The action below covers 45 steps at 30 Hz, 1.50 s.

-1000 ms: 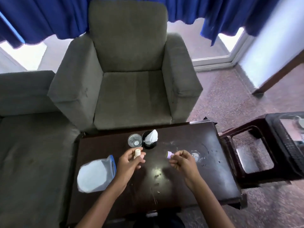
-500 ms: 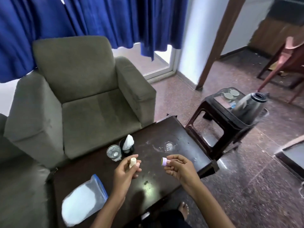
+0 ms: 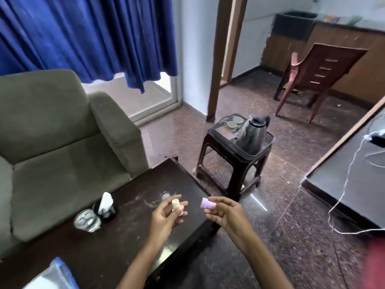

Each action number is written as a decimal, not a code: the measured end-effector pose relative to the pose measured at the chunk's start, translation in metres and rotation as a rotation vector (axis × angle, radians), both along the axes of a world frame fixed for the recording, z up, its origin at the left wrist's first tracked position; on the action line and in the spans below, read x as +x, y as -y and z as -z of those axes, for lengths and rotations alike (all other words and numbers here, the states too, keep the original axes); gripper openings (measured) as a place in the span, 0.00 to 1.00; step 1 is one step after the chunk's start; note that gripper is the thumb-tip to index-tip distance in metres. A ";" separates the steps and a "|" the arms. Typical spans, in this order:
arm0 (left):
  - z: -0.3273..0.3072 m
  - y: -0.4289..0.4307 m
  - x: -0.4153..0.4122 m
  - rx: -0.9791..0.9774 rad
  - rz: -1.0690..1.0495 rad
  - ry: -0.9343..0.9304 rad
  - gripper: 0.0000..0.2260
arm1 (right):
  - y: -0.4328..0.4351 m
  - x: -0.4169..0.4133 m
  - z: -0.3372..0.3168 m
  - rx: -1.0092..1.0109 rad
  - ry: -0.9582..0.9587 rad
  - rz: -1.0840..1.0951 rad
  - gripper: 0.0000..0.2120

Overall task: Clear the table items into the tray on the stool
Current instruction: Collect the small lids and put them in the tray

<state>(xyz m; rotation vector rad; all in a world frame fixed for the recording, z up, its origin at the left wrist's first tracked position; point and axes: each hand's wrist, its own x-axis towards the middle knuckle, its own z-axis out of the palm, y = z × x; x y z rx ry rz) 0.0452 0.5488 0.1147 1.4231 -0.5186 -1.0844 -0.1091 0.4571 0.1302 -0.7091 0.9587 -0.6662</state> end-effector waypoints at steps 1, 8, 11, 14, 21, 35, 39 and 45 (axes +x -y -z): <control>0.000 0.012 -0.015 -0.001 0.008 -0.008 0.10 | 0.010 -0.015 -0.001 0.000 0.008 0.006 0.09; 0.003 0.086 -0.090 0.026 0.028 -0.009 0.09 | 0.078 -0.102 -0.009 -0.016 0.010 0.079 0.07; 0.002 0.112 -0.108 0.042 0.034 -0.003 0.09 | 0.102 -0.126 -0.006 -0.007 -0.002 0.087 0.06; 0.008 0.139 -0.116 0.062 0.040 0.002 0.08 | 0.125 -0.141 0.000 0.007 -0.011 0.087 0.06; 0.024 0.230 -0.125 0.087 0.036 -0.032 0.08 | 0.206 -0.167 0.009 0.021 -0.036 0.083 0.07; 0.000 0.446 -0.119 0.025 0.135 -0.033 0.07 | 0.413 -0.166 0.003 0.007 -0.103 0.153 0.08; 0.004 0.484 -0.110 0.058 0.080 -0.088 0.08 | 0.471 -0.154 0.011 0.045 -0.106 0.152 0.08; 0.011 0.554 -0.094 0.078 -0.056 -0.064 0.06 | 0.572 -0.125 0.024 0.064 -0.114 0.098 0.07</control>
